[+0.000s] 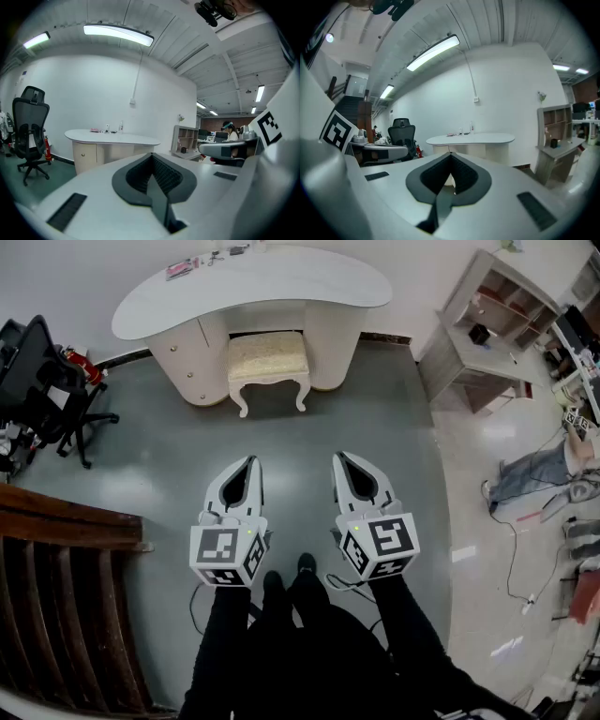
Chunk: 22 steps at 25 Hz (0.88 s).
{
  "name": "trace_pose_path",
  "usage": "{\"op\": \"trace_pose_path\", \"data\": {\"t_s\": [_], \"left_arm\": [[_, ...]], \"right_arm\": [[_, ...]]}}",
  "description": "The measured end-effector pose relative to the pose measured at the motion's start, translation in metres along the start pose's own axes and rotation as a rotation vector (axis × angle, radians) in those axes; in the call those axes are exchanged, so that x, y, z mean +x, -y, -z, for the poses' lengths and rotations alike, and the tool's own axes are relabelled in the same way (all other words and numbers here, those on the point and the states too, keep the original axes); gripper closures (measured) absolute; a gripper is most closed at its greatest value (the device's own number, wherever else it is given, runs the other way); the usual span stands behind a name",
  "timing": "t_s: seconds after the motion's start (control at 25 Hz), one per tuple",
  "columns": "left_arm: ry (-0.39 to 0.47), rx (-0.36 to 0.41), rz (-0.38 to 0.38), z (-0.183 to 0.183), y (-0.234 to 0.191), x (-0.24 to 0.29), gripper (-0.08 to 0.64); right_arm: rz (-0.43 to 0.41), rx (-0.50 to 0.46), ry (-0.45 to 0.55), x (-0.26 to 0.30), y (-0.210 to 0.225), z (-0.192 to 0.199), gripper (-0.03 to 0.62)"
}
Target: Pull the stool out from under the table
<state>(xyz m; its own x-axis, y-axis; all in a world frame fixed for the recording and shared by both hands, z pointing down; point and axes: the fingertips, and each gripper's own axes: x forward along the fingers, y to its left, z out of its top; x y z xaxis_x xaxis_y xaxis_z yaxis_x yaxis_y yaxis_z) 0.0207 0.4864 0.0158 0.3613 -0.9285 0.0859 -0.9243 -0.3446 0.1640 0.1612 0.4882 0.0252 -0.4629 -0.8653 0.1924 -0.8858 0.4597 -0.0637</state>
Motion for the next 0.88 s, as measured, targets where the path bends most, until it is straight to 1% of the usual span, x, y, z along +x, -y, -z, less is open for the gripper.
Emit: {"op": "trace_pose_path", "data": {"t_s": [0.32,0.48,0.6,0.68,0.8,0.88], "left_arm": [[-0.009,0.001,-0.012,0.002,-0.002,0.011,0.554],[-0.003,-0.001,-0.029,0.000,-0.009,0.016,0.554],[-0.011,0.024,-0.048,0.003,-0.011,0.017,0.554],[-0.017,0.026,-0.059,0.003,-0.016,0.022,0.552],[-0.022,0.004,-0.091,0.003,-0.028,0.027,0.552],[-0.031,-0.003,-0.110,0.003,-0.032,0.030,0.552]], "right_arm": [[-0.007,0.000,-0.007,0.004,0.014,-0.001,0.589],[0.004,-0.004,-0.002,0.005,0.025,-0.004,0.589],[-0.005,0.049,-0.003,0.002,0.036,0.001,0.589],[0.007,0.070,-0.009,0.003,0.047,0.003,0.589],[0.042,0.038,-0.046,0.006,0.062,0.008,0.589],[0.041,0.029,-0.068,0.008,0.069,0.013,0.589]]}}
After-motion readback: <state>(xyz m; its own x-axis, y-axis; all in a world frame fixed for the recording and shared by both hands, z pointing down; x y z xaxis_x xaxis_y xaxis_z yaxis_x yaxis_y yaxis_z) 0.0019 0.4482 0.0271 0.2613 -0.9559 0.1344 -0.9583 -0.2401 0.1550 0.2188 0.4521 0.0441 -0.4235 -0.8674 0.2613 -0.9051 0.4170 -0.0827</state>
